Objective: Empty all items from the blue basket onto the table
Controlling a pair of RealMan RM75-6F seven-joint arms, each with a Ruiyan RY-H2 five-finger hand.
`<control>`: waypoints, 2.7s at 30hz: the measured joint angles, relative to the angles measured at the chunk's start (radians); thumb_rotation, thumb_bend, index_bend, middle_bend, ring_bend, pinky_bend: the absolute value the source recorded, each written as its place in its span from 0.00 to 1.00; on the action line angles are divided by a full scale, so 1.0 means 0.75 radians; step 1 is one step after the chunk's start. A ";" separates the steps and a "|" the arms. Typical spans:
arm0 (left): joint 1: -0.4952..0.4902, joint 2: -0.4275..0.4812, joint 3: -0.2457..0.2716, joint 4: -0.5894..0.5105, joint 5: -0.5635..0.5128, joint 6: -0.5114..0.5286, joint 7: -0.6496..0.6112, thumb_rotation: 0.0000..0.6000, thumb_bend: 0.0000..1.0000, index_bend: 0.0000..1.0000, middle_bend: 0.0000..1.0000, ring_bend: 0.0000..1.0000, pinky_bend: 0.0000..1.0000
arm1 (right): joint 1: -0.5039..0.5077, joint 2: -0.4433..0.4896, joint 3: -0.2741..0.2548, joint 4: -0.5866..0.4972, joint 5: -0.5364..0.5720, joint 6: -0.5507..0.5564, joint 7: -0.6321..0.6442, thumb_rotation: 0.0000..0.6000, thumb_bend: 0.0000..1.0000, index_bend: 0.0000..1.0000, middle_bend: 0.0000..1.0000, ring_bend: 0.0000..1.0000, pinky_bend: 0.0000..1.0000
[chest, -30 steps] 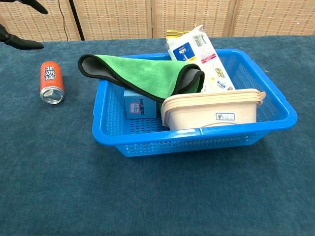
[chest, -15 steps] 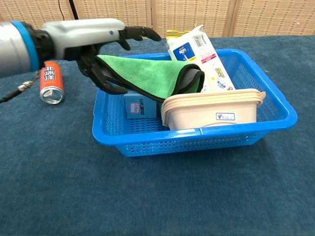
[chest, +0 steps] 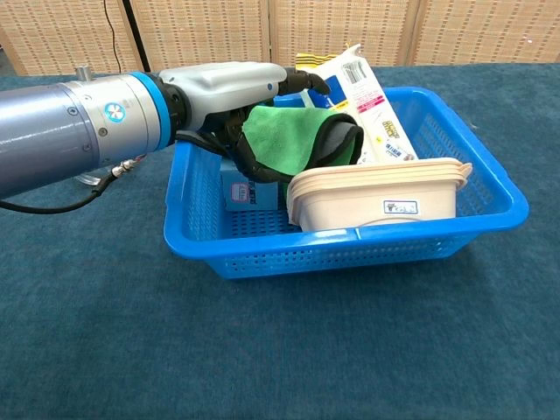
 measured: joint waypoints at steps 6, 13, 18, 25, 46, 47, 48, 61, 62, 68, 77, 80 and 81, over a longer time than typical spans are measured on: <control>-0.016 -0.009 0.000 0.036 -0.041 0.002 0.014 1.00 0.24 0.00 0.00 0.00 0.13 | 0.003 0.001 -0.001 -0.003 0.003 -0.006 -0.002 1.00 0.00 0.00 0.00 0.00 0.00; -0.063 -0.080 -0.004 0.118 -0.119 0.001 0.063 1.00 0.24 0.00 0.00 0.00 0.13 | 0.006 0.002 0.001 0.000 0.011 -0.015 0.003 1.00 0.00 0.00 0.00 0.00 0.00; -0.093 -0.142 -0.012 0.178 -0.180 0.035 0.118 1.00 0.28 0.10 0.09 0.10 0.28 | 0.010 0.002 0.001 0.002 0.013 -0.023 0.011 1.00 0.00 0.00 0.00 0.00 0.00; -0.100 -0.209 -0.015 0.237 -0.163 0.163 0.174 1.00 0.47 0.61 0.58 0.54 0.63 | 0.011 0.007 0.003 0.002 0.016 -0.027 0.023 1.00 0.00 0.00 0.00 0.00 0.00; 0.055 0.233 -0.095 -0.125 0.036 0.379 0.124 1.00 0.50 0.66 0.61 0.57 0.65 | 0.004 0.013 -0.011 -0.027 -0.007 -0.011 0.005 1.00 0.00 0.00 0.00 0.00 0.00; 0.072 0.283 -0.104 -0.138 0.037 0.385 0.112 1.00 0.49 0.65 0.61 0.57 0.65 | 0.003 0.012 -0.012 -0.029 -0.008 -0.011 0.001 1.00 0.00 0.00 0.00 0.00 0.00; 0.086 0.320 -0.109 -0.145 0.037 0.388 0.100 1.00 0.49 0.65 0.61 0.56 0.65 | 0.003 0.011 -0.014 -0.032 -0.010 -0.010 -0.006 1.00 0.00 0.00 0.00 0.00 0.00; 0.249 0.497 -0.117 0.203 -0.028 0.244 -0.311 1.00 0.26 0.20 0.14 0.13 0.38 | 0.012 -0.004 -0.022 -0.042 -0.007 -0.028 -0.056 1.00 0.00 0.00 0.00 0.00 0.00; 0.256 0.492 -0.114 0.255 -0.029 0.212 -0.362 1.00 0.20 0.10 0.06 0.06 0.27 | 0.013 -0.006 -0.023 -0.043 -0.006 -0.031 -0.062 1.00 0.00 0.00 0.00 0.00 0.00; 0.281 0.514 -0.112 0.326 0.008 0.011 -0.660 1.00 0.00 0.00 0.00 0.00 0.00 | 0.019 -0.017 -0.027 -0.045 0.003 -0.042 -0.090 1.00 0.00 0.00 0.00 0.00 0.00; 0.324 0.726 -0.106 0.098 0.211 -0.093 -0.841 1.00 0.00 0.00 0.00 0.00 0.00 | 0.018 -0.012 -0.028 -0.053 0.000 -0.039 -0.085 1.00 0.00 0.00 0.00 0.00 0.00; 0.333 0.791 -0.093 -0.028 0.252 -0.105 -0.829 1.00 0.00 0.00 0.00 0.00 0.00 | 0.017 -0.008 -0.029 -0.055 -0.005 -0.036 -0.079 1.00 0.00 0.00 0.00 0.00 0.00; 0.335 0.806 -0.088 -0.064 0.268 -0.107 -0.821 1.00 0.00 0.00 0.00 0.00 0.00 | 0.017 -0.007 -0.029 -0.056 -0.007 -0.035 -0.077 1.00 0.00 0.00 0.00 0.00 0.00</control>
